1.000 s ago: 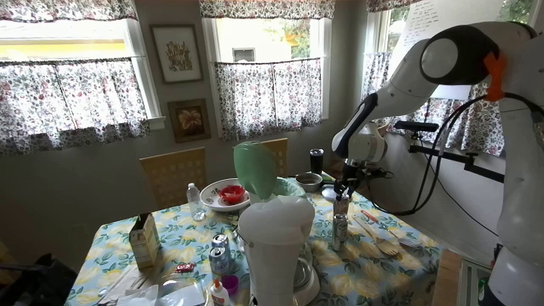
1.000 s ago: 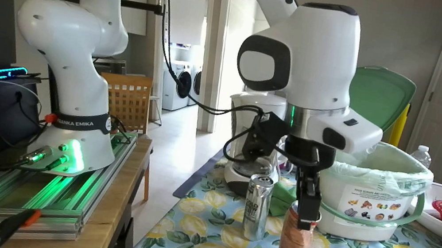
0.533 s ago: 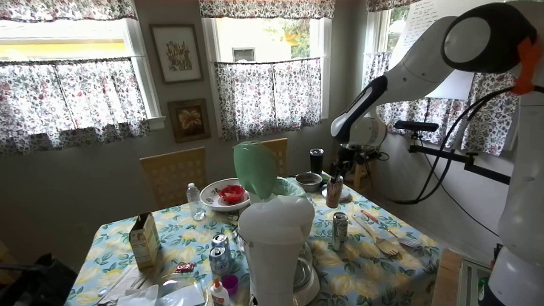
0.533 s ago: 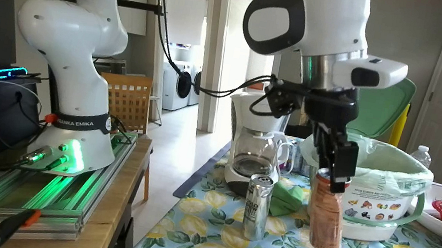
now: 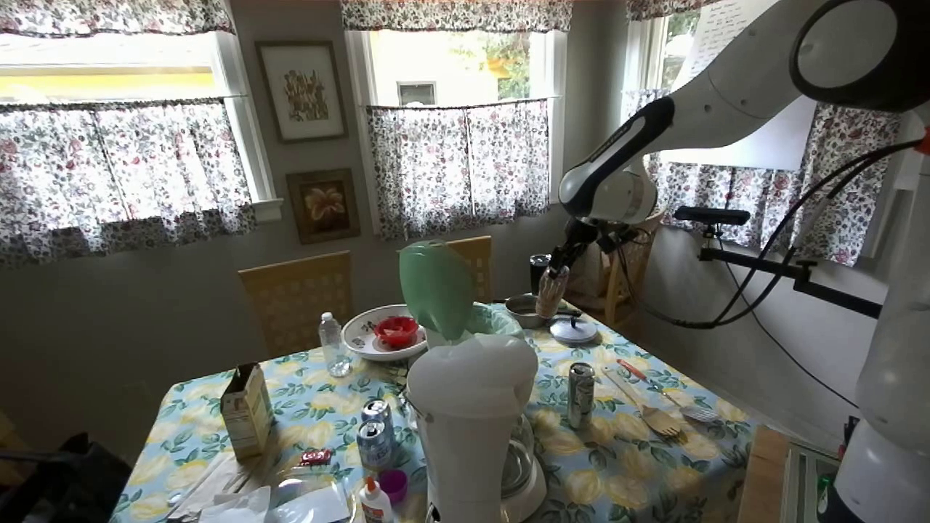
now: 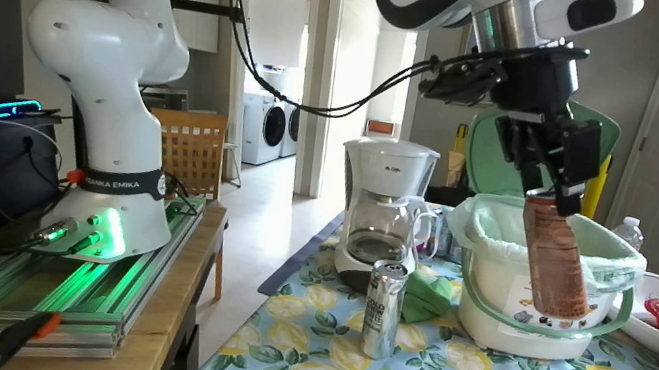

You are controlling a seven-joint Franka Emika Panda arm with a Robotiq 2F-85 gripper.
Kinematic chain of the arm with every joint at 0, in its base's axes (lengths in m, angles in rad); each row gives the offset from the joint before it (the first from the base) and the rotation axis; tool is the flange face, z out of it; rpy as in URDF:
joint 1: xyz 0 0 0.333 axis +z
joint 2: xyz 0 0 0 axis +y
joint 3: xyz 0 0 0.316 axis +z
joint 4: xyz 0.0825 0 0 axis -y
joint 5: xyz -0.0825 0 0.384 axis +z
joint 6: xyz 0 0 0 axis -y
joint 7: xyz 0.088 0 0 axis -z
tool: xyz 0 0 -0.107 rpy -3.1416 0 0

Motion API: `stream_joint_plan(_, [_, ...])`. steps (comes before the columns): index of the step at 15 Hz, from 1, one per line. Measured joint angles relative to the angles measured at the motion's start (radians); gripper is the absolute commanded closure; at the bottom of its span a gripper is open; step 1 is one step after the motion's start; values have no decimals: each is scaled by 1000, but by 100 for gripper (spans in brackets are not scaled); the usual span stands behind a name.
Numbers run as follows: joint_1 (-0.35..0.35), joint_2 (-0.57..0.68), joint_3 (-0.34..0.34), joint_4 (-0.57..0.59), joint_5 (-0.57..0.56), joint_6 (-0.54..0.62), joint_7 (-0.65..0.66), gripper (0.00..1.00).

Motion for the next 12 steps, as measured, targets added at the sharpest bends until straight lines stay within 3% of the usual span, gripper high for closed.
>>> stream_joint_plan(12, [18, 11, 175, 110, 319, 59, -309, 62])
